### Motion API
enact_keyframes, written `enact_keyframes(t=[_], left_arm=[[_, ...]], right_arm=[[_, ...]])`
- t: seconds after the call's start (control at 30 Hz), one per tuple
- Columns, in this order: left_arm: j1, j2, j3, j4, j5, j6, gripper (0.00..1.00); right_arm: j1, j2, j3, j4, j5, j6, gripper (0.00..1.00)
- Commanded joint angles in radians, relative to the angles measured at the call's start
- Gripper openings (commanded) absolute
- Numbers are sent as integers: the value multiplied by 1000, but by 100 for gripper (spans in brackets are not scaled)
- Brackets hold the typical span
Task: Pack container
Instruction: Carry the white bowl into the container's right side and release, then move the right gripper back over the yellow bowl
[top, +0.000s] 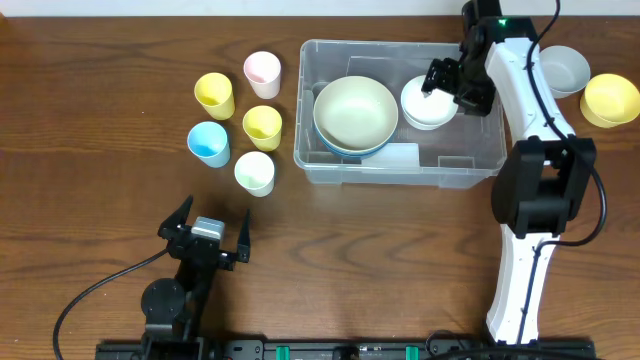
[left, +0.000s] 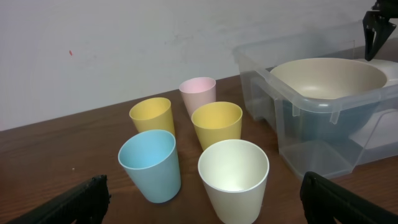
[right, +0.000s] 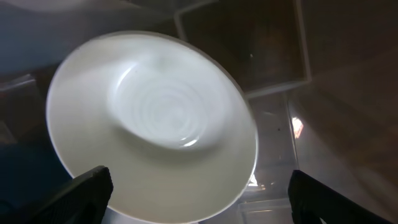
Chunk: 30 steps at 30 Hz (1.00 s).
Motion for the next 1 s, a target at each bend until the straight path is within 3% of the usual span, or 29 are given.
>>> enact_keyframes(t=[0.0, 0.17, 0.27, 0.37, 0.47, 0.67, 0.97], left_arm=[[5, -5, -19, -32, 6, 10, 98], [5, -5, -19, -32, 6, 10, 98], [5, -5, -19, -32, 6, 10, 98], [5, -5, -19, -32, 6, 10, 98], [5, -5, -19, -32, 6, 10, 98], [5, -5, -19, -32, 6, 10, 98], [5, -5, -19, -32, 6, 10, 98]], right_arm=[[5, -114, 66, 12, -19, -37, 93], [-18, -229, 151, 14, -7, -51, 99], [-69, -293, 181, 7, 100, -1, 99], [-150, -328, 182, -8, 259, 45, 99], [-267, -317, 176, -36, 288, 45, 99], [-453, -219, 174, -62, 97, -217, 99], [-509, -85, 174, -11, 187, -370, 99]])
